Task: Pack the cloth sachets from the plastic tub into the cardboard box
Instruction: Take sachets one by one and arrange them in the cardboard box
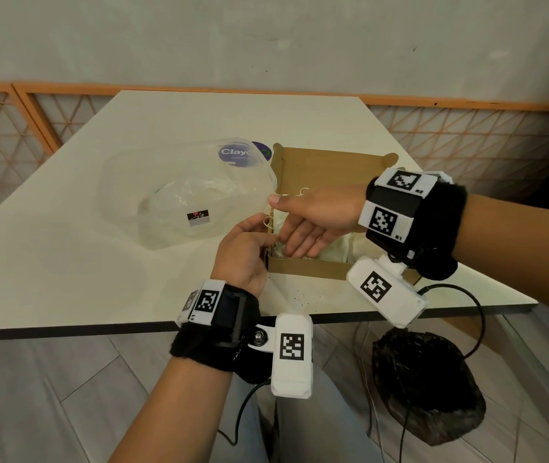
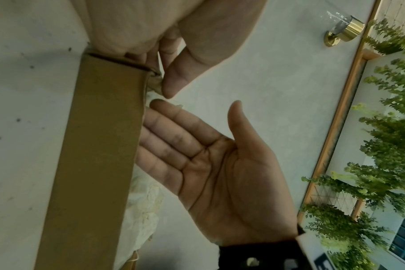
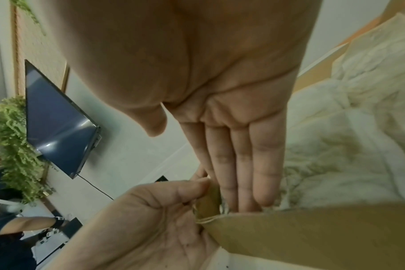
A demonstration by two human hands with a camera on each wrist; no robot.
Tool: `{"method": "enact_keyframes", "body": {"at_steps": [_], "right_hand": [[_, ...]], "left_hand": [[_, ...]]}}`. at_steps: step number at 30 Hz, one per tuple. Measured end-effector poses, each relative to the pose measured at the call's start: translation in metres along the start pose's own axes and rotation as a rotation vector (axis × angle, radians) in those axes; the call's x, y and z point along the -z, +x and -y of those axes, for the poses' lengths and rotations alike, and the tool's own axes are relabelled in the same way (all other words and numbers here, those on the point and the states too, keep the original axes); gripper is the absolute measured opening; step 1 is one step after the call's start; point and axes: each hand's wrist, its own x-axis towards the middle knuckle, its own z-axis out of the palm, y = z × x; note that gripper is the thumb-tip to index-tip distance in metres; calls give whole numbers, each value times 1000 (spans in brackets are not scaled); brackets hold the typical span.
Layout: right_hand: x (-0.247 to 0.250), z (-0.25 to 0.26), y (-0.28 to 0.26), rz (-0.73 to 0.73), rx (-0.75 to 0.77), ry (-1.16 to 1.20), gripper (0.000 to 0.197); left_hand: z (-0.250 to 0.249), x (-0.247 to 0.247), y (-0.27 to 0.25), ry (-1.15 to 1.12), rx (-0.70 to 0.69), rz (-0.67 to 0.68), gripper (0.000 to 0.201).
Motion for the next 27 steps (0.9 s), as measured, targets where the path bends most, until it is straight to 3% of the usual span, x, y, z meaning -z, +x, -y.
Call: {"method": "enact_keyframes", "body": {"at_steps": [7, 11, 16, 23, 27], "right_hand": [[5, 3, -3, 0, 36, -31, 77], [-5, 0, 4, -4, -6, -106, 81], [6, 1, 3, -4, 19, 11, 85], [-2, -7, 11, 28, -13, -21, 92], [10, -9, 2, 48, 30, -11, 83]], "left_hand": [[-2, 0, -1, -8, 18, -1, 39], [-1, -1, 0, -9, 38, 2, 51], [-4, -3, -5, -26, 23, -32, 36], [-4, -6, -7, -22, 17, -58, 37], [-6, -9, -12, -39, 8, -60, 36]]}}
